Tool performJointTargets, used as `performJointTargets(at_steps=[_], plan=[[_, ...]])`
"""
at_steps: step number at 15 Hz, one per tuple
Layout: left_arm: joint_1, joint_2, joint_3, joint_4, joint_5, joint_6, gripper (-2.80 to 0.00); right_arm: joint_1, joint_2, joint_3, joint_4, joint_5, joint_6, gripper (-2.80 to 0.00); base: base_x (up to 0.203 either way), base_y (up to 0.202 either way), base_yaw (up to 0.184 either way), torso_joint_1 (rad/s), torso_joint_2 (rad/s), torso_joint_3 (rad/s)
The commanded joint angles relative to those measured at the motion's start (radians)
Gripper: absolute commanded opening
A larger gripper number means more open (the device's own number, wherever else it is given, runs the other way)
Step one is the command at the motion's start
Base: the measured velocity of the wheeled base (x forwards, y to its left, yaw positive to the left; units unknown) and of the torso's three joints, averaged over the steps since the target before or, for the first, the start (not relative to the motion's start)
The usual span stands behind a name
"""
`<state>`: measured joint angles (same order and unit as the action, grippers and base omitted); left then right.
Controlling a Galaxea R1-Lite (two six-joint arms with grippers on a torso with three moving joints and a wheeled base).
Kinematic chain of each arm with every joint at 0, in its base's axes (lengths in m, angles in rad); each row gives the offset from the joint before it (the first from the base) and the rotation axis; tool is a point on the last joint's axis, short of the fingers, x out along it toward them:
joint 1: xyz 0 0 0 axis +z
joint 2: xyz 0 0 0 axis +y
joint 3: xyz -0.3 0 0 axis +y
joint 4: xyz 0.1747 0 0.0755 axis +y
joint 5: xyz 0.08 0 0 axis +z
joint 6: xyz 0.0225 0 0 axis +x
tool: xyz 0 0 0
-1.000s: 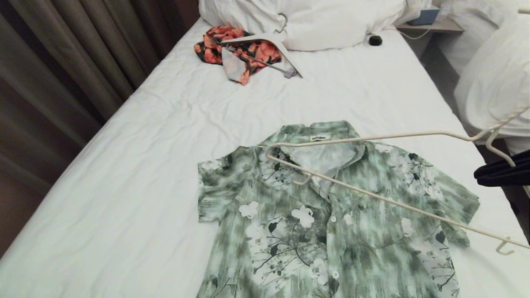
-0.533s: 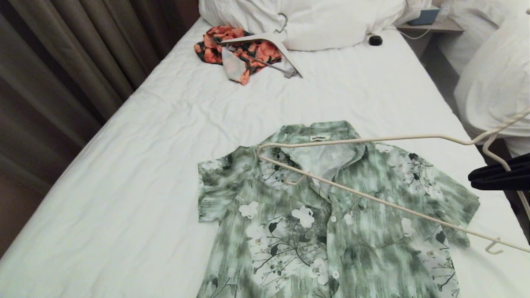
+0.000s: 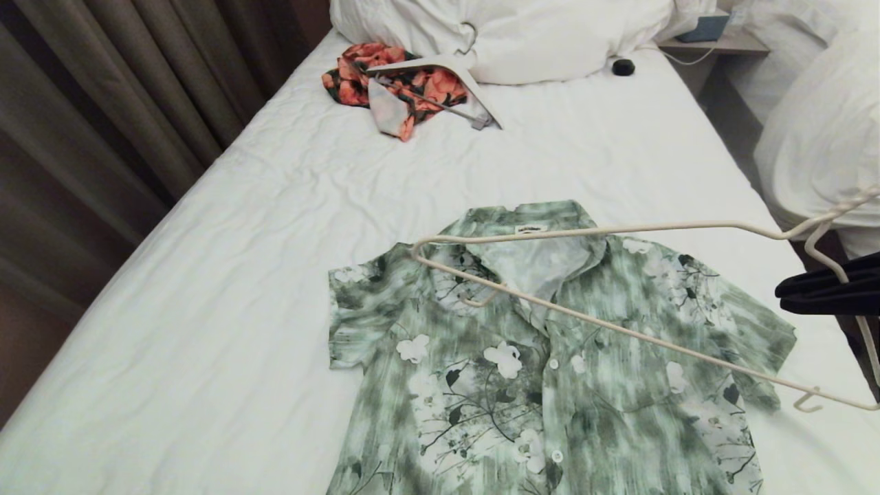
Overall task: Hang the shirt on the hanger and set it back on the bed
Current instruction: Lift the shirt and hanger
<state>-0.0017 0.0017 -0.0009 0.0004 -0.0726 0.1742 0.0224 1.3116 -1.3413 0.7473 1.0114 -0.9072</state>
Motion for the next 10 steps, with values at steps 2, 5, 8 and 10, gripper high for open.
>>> performJointTargets(at_steps=[2,5,8,10], plan=[[0.0,0.064,-0.008,-0.002,-0.008,0.023,-2.8,-0.014,-0.015,0.041,-0.087,0.052,-0.001,-2.8,0.0,0.0,0.0,0.0,0.0,0.0],[-0.008,0.245,-0.146,0.002,-0.077,-0.045,-2.8,-0.091,-0.004,0.045,-0.129,0.107,0.004,-2.8,0.0,0.0,0.0,0.0,0.0,0.0],[-0.025,0.527,-0.195,-0.076,-0.186,-0.085,-2.8,-0.179,0.002,0.045,-0.136,0.165,0.022,-2.8,0.0,0.0,0.0,0.0,0.0,0.0],[-0.054,0.74,-0.209,-0.187,-0.249,-0.11,-2.8,-0.242,0.018,0.032,-0.141,0.169,0.025,-2.8,0.0,0.0,0.0,0.0,0.0,0.0]])
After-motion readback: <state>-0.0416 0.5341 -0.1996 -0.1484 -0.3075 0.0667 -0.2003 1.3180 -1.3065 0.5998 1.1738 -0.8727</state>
